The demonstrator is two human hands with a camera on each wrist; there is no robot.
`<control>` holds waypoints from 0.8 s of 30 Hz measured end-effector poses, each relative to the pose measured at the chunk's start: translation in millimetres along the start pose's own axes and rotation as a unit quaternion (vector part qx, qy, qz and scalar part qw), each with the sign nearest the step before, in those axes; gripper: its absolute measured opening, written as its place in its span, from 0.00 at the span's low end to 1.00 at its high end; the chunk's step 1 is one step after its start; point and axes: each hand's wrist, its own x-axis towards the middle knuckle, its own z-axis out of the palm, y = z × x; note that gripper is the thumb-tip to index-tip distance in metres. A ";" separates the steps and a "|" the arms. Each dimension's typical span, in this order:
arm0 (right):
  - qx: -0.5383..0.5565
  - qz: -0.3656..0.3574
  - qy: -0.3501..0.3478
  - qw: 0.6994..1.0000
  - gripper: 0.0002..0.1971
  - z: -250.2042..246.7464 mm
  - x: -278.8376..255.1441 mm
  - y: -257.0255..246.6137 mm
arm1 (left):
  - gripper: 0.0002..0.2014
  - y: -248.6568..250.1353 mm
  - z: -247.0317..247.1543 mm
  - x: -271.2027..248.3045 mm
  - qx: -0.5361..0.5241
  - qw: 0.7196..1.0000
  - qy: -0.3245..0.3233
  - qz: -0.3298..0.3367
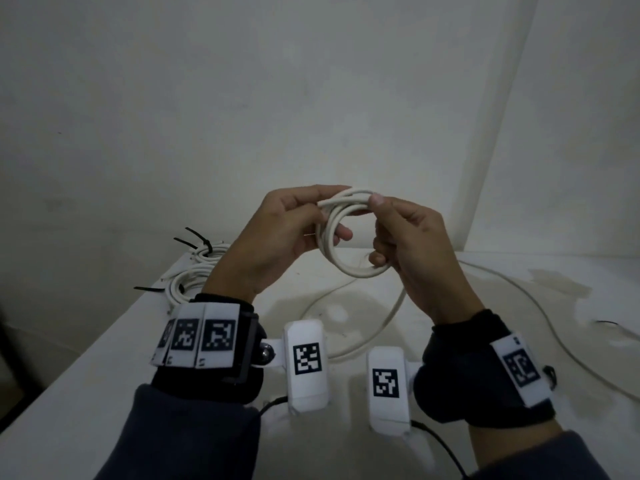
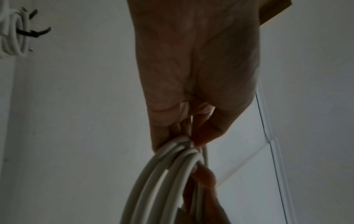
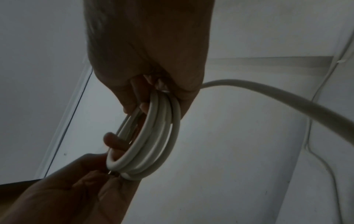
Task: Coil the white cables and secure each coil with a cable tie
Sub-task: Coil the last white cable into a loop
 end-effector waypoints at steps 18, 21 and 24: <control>-0.006 -0.009 -0.007 1.000 0.06 5.7 -2.6 -5.0 | 0.16 4.6 -5.9 -1.0 -0.020 0.996 -0.058 -0.057; -0.001 -0.005 -0.034 0.999 0.08 5.7 -3.8 -9.5 | 0.16 6.2 -11.2 -2.8 -0.044 0.991 -0.095 -0.087; -0.021 -0.003 -0.054 0.998 0.10 6.3 -5.2 -10.1 | 0.16 5.5 -9.8 -4.8 -0.084 0.981 -0.127 -0.121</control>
